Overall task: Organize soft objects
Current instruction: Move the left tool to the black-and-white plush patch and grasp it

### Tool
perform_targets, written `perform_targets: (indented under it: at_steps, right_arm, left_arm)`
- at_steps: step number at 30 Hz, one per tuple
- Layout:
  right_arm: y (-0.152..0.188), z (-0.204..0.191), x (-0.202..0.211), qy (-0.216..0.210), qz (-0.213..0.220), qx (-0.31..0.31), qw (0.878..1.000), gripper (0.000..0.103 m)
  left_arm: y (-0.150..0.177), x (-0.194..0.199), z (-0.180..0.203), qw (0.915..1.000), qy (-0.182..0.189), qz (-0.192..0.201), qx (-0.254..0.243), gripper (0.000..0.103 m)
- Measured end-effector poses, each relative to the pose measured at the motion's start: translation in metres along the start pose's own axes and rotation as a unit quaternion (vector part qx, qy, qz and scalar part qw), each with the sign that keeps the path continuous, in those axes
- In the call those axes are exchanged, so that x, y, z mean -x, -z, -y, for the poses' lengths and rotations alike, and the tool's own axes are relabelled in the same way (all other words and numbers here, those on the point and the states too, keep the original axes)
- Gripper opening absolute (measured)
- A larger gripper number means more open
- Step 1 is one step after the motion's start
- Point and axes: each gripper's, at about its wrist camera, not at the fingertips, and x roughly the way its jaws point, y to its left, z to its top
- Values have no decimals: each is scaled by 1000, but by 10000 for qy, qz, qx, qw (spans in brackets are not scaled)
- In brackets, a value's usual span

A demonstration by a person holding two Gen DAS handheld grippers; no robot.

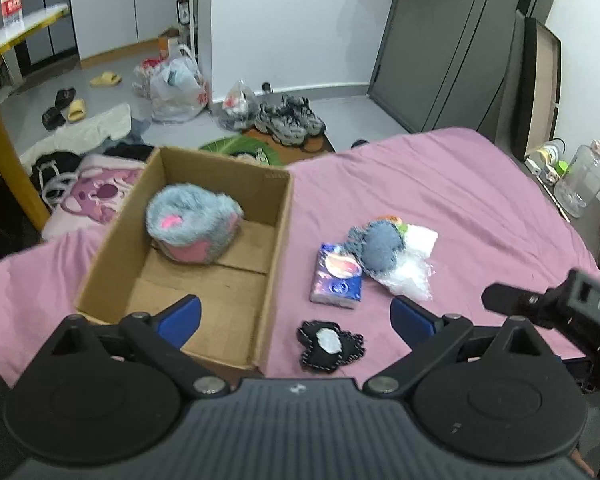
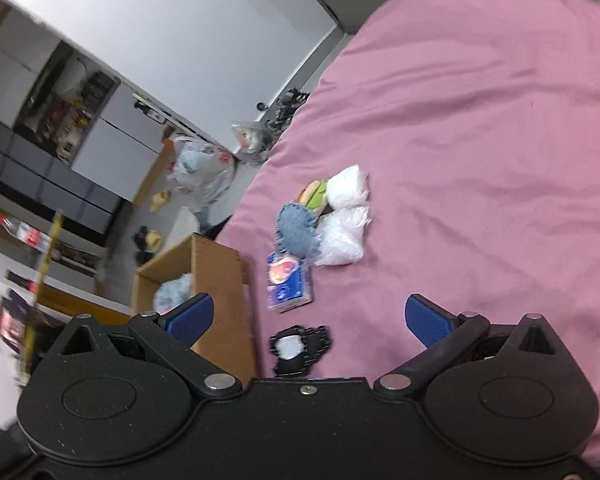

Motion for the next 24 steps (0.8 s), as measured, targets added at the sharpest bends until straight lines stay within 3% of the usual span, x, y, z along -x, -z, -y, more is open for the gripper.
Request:
perform_targets:
  at_steps: [11, 16, 24]
  right_arm:
    - [-12, 17, -15, -5, -58, -108, 9999, 103]
    - [-16, 26, -24, -62, -138, -182, 9997, 103]
    - [-30, 40, -48, -297, -448, -471, 9974, 103]
  left_arm:
    - [19, -44, 35, 9992, -4, -391, -74, 84]
    - [30, -70, 45, 9976, -168, -668, -87, 64]
    - [41, -101, 53, 9955, -449, -827, -122, 64]
